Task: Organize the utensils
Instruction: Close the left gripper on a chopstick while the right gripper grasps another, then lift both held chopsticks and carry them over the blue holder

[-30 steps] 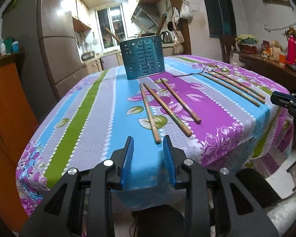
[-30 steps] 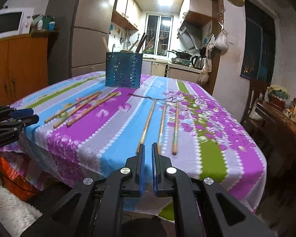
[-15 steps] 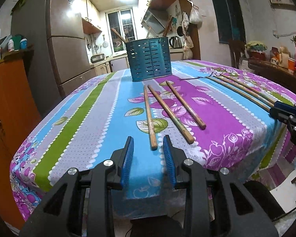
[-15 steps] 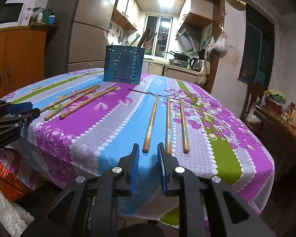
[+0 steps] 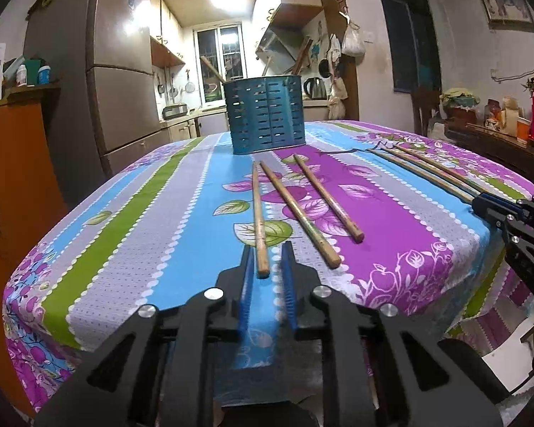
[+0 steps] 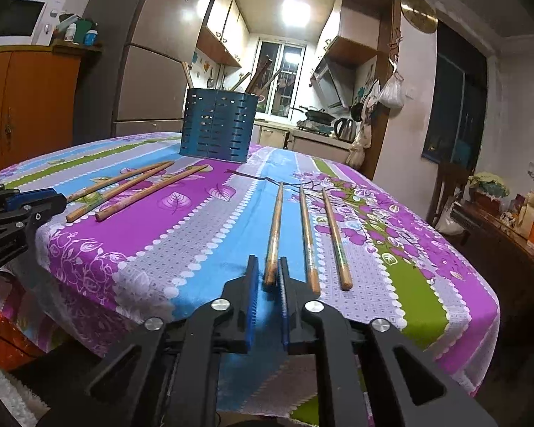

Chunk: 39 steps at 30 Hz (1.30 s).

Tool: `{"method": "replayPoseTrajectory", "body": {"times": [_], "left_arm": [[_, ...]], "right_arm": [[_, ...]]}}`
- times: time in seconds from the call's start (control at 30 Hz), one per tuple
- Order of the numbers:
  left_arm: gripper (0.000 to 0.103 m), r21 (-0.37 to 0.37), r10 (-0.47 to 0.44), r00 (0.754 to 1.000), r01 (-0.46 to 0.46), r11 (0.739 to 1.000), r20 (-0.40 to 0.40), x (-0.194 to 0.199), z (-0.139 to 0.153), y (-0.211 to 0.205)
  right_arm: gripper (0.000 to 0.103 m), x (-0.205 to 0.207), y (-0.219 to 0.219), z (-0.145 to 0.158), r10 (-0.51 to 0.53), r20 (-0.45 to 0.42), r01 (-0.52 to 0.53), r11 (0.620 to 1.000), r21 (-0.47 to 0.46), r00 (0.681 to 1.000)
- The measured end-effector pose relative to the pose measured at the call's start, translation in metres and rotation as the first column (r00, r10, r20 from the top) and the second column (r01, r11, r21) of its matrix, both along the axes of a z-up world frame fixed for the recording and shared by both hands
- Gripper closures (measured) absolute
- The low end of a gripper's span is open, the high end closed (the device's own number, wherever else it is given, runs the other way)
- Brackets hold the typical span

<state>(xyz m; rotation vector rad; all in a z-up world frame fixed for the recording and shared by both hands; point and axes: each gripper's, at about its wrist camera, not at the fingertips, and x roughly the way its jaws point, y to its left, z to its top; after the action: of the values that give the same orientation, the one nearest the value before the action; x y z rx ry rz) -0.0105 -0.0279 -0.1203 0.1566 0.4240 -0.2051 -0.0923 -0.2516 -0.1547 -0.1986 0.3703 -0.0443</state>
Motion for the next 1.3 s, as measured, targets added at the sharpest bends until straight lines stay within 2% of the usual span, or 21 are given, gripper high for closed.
{"method": "replayPoseTrajectory", "body": {"times": [0.1, 0.27, 0.37, 0.5, 0.67, 0.93, 1.3], "left_arm": [[0.09, -0.009, -0.014, 1.0, 0.014, 1.0, -0.001, 0.0, 0.001, 0.002], [0.097, -0.018, -0.029, 0.999, 0.028, 0.999, -0.016, 0.002, 0.003, 0.005], [0.097, -0.026, -0.034, 0.999, 0.034, 0.999, -0.036, 0.006, 0.004, 0.008], [0.097, -0.028, -0.04, 0.998, 0.038, 0.999, -0.049, 0.005, 0.006, 0.009], [0.097, -0.046, -0.034, 0.998, 0.031, 0.998, -0.052, 0.004, 0.014, 0.016], [0.098, -0.061, -0.026, 1.0, 0.025, 0.998, -0.018, -0.003, 0.046, 0.028], [0.098, -0.12, -0.031, 0.998, 0.025, 0.992, -0.052, 0.007, 0.099, 0.05]], "right_arm": [[0.095, 0.001, -0.005, 0.001, 0.0, -0.011, 0.001, 0.999, 0.05, 1.0], [0.095, 0.001, -0.004, 0.003, -0.014, -0.025, 0.015, 0.998, 0.064, 1.0], [0.095, 0.001, -0.006, 0.008, -0.011, -0.044, 0.014, 0.997, 0.079, 0.999], [0.095, -0.003, -0.006, 0.014, -0.01, -0.041, 0.013, 0.997, 0.078, 0.999], [0.095, -0.01, 0.001, 0.031, 0.012, -0.021, -0.011, 0.999, 0.033, 1.0], [0.095, -0.02, -0.003, 0.069, 0.039, 0.022, -0.04, 0.999, 0.025, 0.999], [0.095, -0.016, -0.011, 0.147, 0.116, 0.102, -0.121, 0.992, 0.038, 0.988]]}}
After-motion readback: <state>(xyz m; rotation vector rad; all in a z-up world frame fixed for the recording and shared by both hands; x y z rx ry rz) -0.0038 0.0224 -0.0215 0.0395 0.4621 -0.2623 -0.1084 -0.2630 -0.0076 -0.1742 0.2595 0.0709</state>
